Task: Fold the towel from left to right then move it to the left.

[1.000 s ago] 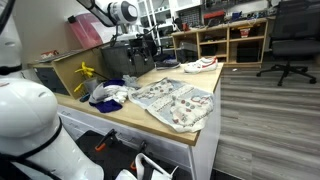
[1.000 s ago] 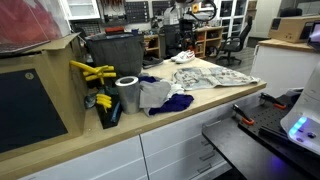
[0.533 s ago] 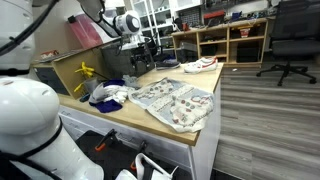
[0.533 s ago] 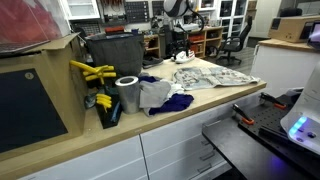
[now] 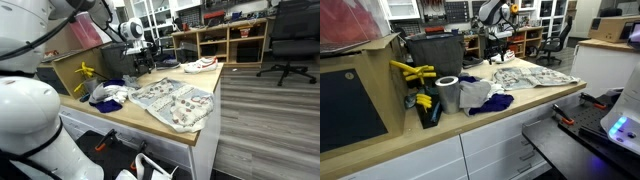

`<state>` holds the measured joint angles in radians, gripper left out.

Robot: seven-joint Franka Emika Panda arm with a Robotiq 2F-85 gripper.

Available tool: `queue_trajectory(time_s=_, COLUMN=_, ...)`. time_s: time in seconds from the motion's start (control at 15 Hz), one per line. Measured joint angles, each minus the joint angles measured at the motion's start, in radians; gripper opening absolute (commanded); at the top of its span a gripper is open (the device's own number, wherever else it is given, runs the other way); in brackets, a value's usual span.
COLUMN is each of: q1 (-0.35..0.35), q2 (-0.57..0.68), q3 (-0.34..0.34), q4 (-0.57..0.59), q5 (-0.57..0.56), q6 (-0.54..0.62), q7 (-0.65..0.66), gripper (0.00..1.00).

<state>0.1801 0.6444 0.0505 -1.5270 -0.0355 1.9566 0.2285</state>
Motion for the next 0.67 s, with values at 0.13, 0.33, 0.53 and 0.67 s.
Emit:
queue_trajectory(time_s=0.13, q1=0.003, q2=0.030, q3=-0.005, q4=0.029, q5=-0.002, q6=0.000, q7=0.005, gripper=1.00)
queue_trajectory(time_s=0.33, q1=0.010, q2=0.061, q3=-0.011, q4=0.063, q5=-0.003, q6=-0.007, q7=0.011, gripper=1.00)
queue_trajectory(time_s=0.53, q1=0.010, q2=0.064, q3=-0.010, q4=0.065, q5=-0.003, q6=-0.008, q7=0.011, gripper=1.00)
queue_trajectory(time_s=0.67, q1=0.010, q2=0.065, q3=-0.010, q4=0.065, q5=-0.003, q6=-0.008, q7=0.011, gripper=1.00)
